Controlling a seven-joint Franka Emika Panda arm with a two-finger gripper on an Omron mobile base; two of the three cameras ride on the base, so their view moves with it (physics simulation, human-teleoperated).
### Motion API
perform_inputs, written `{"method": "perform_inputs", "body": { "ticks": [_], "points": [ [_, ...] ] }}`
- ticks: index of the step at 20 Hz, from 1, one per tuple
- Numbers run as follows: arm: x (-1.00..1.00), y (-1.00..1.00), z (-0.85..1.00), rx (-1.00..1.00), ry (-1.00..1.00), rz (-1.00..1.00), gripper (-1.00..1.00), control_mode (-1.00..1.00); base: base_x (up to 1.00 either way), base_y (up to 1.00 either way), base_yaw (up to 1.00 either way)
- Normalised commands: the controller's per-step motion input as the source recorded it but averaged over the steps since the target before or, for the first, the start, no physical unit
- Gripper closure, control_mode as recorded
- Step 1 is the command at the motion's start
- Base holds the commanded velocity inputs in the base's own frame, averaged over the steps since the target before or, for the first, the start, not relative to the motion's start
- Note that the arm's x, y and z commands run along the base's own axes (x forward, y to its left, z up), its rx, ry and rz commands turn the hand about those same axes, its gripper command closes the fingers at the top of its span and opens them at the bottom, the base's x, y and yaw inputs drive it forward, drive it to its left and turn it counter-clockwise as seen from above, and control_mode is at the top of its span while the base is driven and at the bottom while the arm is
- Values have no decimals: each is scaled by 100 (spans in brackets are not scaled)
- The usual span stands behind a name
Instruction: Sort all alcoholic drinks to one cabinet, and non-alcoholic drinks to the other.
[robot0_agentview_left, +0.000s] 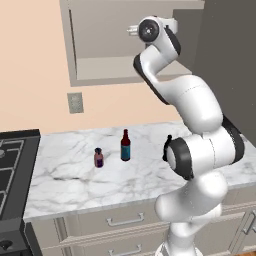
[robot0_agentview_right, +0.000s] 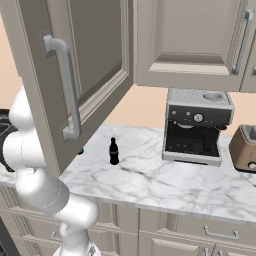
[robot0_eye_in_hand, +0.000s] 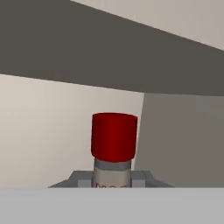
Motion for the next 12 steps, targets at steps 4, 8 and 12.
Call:
{"method": "perform_inputs", "body": {
  "ticks": [4,8,12],
  "points": [
    [48,-15,0,1,0,0,100,-100,0,0,0],
    [31,-4,0,0,0,0,100,-100,0,0,0],
    [18,-2,0,0,0,0,100,-100,0,0,0]
  ]
}}
